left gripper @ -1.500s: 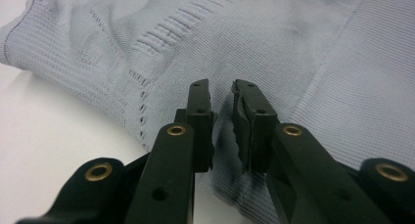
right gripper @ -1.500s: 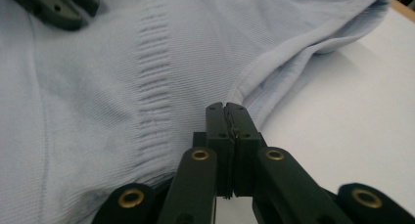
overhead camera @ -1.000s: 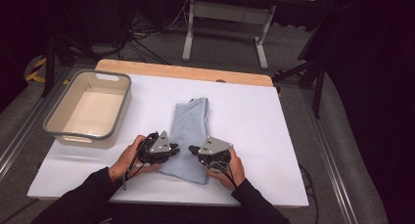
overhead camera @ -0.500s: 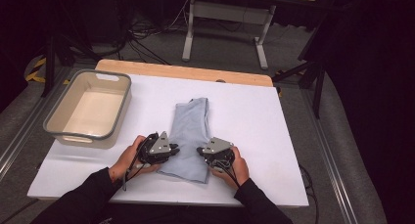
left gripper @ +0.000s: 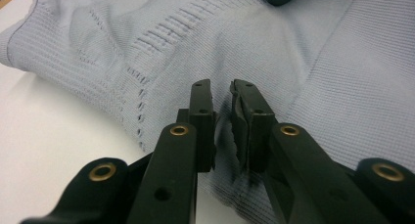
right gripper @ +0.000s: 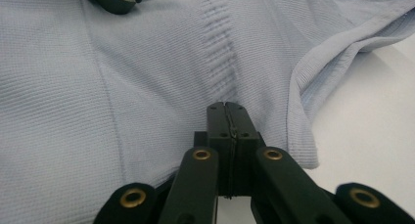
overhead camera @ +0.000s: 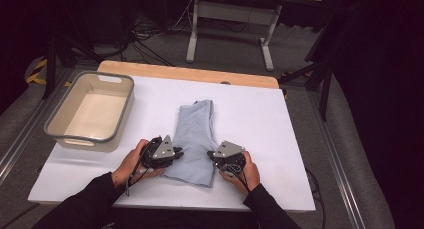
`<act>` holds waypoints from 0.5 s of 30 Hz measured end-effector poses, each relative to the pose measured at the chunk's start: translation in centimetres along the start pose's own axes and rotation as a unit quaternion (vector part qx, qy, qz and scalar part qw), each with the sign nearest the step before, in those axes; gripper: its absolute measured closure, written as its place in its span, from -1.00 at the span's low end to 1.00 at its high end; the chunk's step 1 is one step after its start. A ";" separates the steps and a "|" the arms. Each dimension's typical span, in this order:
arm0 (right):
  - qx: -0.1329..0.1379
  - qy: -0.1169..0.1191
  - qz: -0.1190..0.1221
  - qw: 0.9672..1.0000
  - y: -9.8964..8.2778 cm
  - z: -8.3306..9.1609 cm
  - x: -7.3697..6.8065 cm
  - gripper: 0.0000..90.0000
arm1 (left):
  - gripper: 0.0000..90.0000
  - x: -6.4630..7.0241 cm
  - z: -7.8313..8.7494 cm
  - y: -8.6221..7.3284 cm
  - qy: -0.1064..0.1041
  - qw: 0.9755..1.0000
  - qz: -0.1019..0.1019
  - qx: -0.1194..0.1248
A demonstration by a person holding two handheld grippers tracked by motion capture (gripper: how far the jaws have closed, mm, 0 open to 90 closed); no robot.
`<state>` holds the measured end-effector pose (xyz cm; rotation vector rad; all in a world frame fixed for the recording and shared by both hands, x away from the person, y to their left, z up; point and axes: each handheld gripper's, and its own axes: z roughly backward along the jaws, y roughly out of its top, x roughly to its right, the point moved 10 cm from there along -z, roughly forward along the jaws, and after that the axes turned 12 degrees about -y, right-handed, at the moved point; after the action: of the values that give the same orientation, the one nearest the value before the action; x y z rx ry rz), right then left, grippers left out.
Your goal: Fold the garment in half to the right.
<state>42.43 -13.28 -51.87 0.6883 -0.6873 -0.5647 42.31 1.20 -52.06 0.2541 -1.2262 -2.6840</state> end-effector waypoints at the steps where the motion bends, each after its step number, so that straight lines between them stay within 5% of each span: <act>1: 0.001 -0.002 0.002 1.000 0.0 0.0 0.1 1.00 | 0.76 0.0 0.0 0.0 0.000 1.000 0.000 0.000; 15: 0.006 -0.013 -0.014 1.000 -0.1 0.6 0.7 1.00 | 0.76 0.1 0.8 0.7 0.004 1.000 -0.008 0.011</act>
<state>42.42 -14.06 -51.36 0.7034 -0.7063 -0.5964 42.09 1.34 -51.03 0.2785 -1.2580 -2.6815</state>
